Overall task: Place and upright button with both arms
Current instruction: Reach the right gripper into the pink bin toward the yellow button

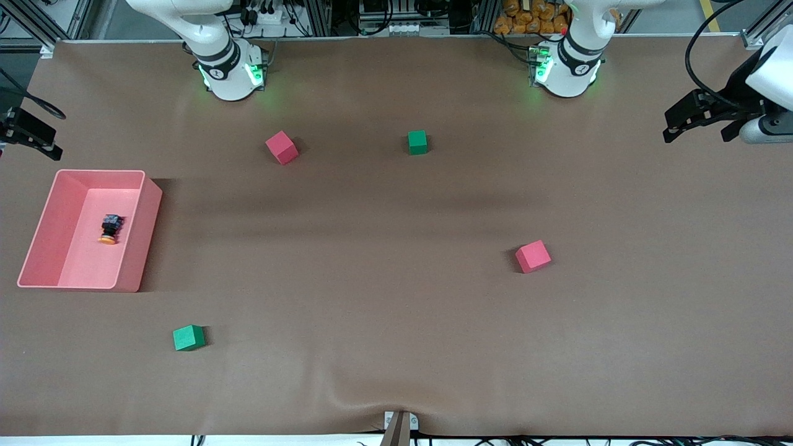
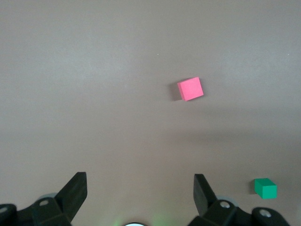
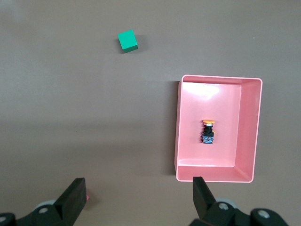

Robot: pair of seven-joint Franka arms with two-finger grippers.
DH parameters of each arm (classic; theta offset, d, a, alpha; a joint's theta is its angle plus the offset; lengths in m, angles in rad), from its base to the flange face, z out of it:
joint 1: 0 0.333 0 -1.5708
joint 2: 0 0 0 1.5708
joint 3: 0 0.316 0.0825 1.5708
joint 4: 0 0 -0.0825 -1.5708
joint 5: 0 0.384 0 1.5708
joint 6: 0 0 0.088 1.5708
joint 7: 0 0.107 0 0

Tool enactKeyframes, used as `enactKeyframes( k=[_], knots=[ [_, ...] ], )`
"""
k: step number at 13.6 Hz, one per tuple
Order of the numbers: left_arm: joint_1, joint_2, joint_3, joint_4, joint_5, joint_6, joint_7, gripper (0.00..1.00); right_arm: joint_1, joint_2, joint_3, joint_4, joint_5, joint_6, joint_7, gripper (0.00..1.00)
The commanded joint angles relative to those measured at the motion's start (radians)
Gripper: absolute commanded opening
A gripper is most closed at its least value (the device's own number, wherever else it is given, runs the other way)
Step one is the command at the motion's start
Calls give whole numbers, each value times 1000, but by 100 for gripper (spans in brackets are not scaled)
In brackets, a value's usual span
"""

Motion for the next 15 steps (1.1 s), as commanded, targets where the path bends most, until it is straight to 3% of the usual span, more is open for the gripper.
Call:
enactKeyframes(
  k=[1,9,15],
  knots=[
    [2,12,-1,24,9,-11,11,100,-8,13,4,28,15,-20,-13,100],
    [2,12,2,10,7,-27,0,100,-33,56,2,17,3,-20,-19,100],
    [2,18,2,13,7,-39,12,100,-152,263,1,8,-19,47,-52,100]
  ],
)
